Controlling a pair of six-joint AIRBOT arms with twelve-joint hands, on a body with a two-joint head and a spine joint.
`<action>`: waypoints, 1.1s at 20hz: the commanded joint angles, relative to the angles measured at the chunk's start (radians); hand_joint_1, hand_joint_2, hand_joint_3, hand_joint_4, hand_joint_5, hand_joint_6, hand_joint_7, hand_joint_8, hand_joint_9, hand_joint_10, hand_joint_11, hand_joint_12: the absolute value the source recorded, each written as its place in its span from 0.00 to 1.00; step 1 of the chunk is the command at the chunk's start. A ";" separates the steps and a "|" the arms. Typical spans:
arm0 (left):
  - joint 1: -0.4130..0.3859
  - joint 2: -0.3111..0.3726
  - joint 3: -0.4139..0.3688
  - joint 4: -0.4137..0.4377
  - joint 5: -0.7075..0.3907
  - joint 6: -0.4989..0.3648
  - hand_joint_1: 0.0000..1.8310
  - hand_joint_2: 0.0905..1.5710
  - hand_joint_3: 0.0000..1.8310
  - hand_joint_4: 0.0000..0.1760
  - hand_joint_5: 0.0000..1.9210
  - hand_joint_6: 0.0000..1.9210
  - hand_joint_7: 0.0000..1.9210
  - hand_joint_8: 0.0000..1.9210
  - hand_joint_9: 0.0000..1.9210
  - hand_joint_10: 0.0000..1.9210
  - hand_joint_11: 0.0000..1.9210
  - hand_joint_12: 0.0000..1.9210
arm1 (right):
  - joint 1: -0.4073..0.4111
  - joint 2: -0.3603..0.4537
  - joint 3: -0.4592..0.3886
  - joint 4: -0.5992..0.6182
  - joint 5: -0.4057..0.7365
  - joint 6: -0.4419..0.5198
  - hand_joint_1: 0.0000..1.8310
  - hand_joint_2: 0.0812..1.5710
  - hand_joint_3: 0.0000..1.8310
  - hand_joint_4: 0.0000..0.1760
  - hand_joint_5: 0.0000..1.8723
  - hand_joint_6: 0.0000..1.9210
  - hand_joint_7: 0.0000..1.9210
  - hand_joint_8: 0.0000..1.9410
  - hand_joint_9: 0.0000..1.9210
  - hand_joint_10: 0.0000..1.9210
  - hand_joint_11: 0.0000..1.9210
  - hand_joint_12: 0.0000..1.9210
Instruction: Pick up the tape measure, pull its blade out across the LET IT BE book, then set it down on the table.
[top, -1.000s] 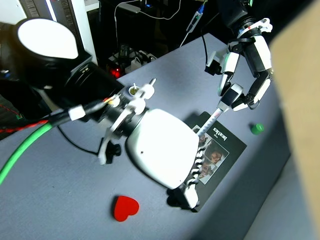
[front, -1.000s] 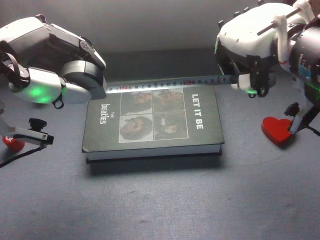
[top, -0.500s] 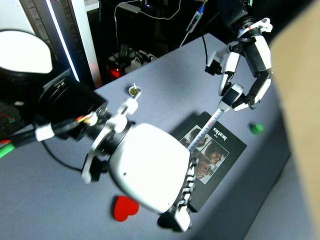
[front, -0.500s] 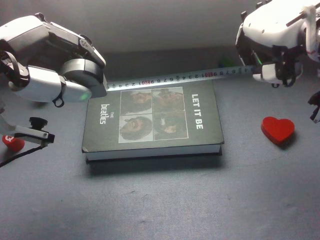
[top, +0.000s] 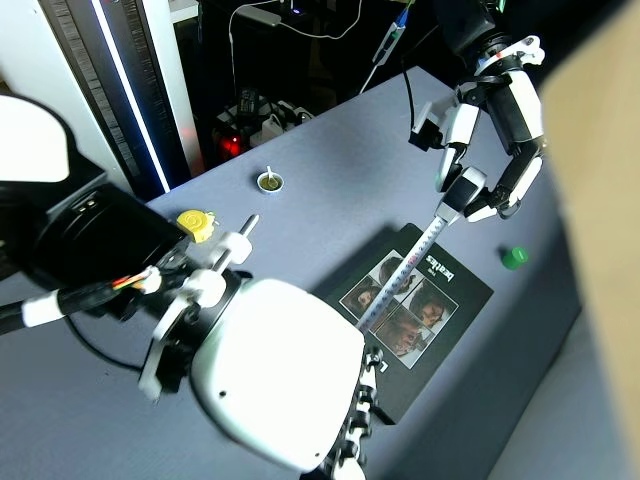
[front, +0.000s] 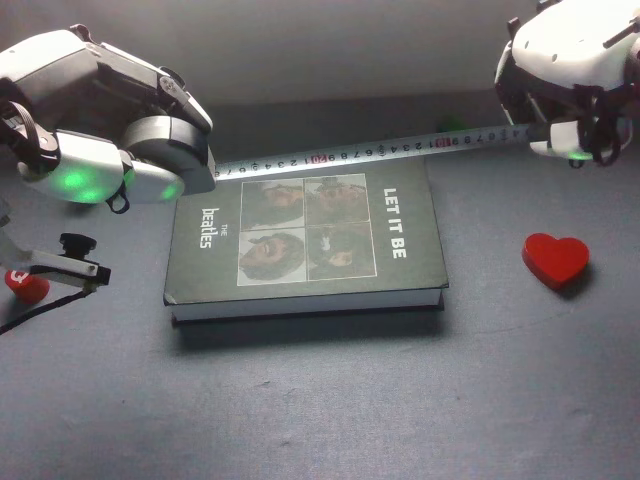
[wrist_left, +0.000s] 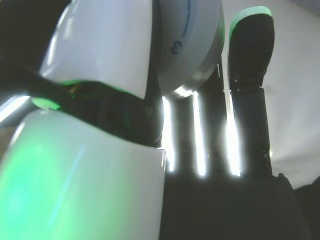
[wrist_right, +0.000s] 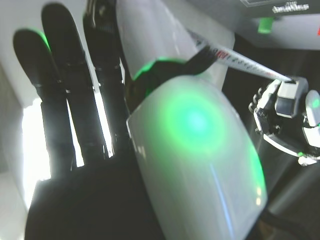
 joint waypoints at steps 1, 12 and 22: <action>-0.004 0.009 0.004 0.002 -0.112 0.004 0.82 0.65 0.00 0.00 0.53 0.35 0.54 0.42 0.55 0.49 0.50 0.72 | 0.003 0.025 0.018 -0.066 -0.068 -0.021 0.65 0.72 0.00 0.01 0.45 0.58 0.49 0.58 0.47 0.39 0.35 0.64; -0.004 0.010 0.001 0.005 -0.112 0.009 0.82 0.65 0.00 0.00 0.55 0.33 0.52 0.43 0.54 0.50 0.51 0.71 | 0.007 0.057 0.056 -0.073 -0.022 -0.016 0.65 0.72 0.00 0.05 0.46 0.57 0.49 0.58 0.48 0.39 0.35 0.63; -0.003 0.010 0.001 0.009 -0.112 0.009 0.82 0.65 0.00 0.00 0.54 0.32 0.54 0.42 0.53 0.51 0.51 0.72 | 0.008 0.057 0.053 -0.076 -0.024 -0.012 0.65 0.72 0.00 0.00 0.46 0.56 0.49 0.59 0.48 0.40 0.36 0.64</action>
